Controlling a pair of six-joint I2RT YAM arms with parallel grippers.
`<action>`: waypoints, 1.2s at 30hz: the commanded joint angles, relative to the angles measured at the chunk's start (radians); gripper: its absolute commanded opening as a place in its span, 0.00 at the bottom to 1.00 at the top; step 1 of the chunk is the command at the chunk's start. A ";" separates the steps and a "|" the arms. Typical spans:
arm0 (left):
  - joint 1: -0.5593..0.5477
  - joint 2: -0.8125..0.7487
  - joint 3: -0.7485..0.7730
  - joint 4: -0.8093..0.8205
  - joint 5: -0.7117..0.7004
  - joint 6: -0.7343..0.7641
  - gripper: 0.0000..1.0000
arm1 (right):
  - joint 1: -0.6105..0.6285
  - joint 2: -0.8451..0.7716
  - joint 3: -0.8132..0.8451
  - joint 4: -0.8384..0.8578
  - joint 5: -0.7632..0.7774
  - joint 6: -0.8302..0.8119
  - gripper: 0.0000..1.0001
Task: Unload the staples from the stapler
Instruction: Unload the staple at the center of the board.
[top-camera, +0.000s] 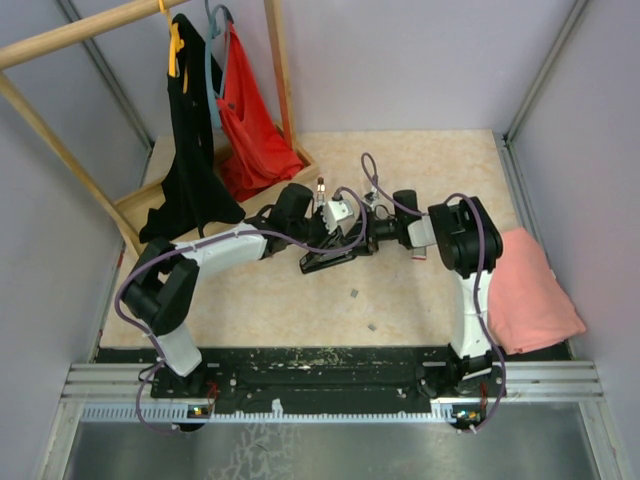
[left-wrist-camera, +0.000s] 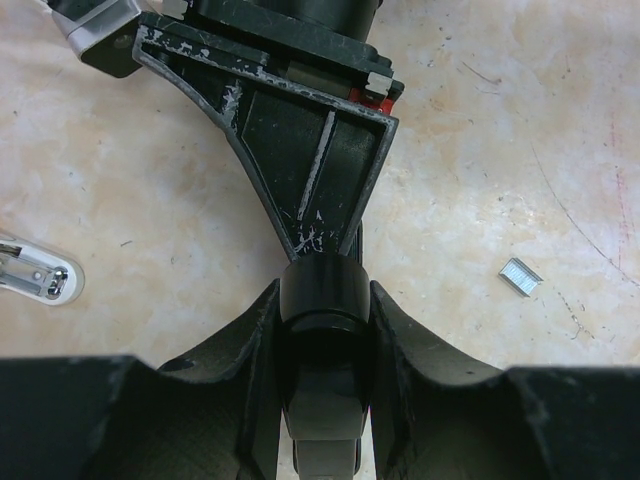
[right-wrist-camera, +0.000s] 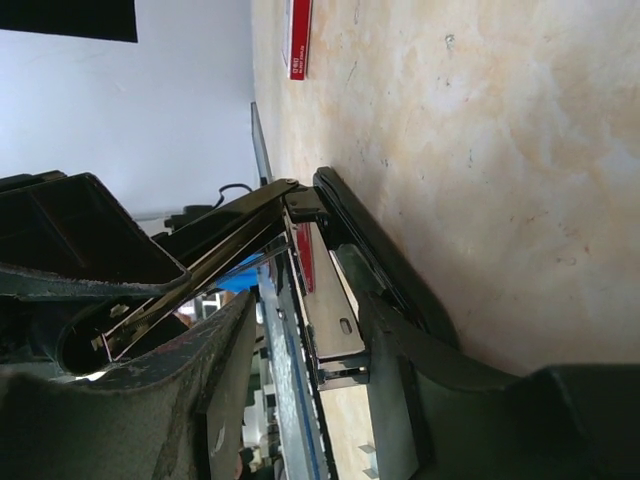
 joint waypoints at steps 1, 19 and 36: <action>0.001 -0.044 0.007 0.045 0.046 -0.004 0.00 | 0.026 0.022 -0.005 0.077 0.021 0.009 0.43; 0.073 -0.146 0.003 -0.027 0.078 0.055 0.00 | -0.004 0.023 0.006 -0.025 0.047 -0.099 0.00; 0.301 -0.401 -0.211 -0.239 0.184 0.213 0.00 | -0.062 0.015 0.018 -0.063 0.038 -0.131 0.00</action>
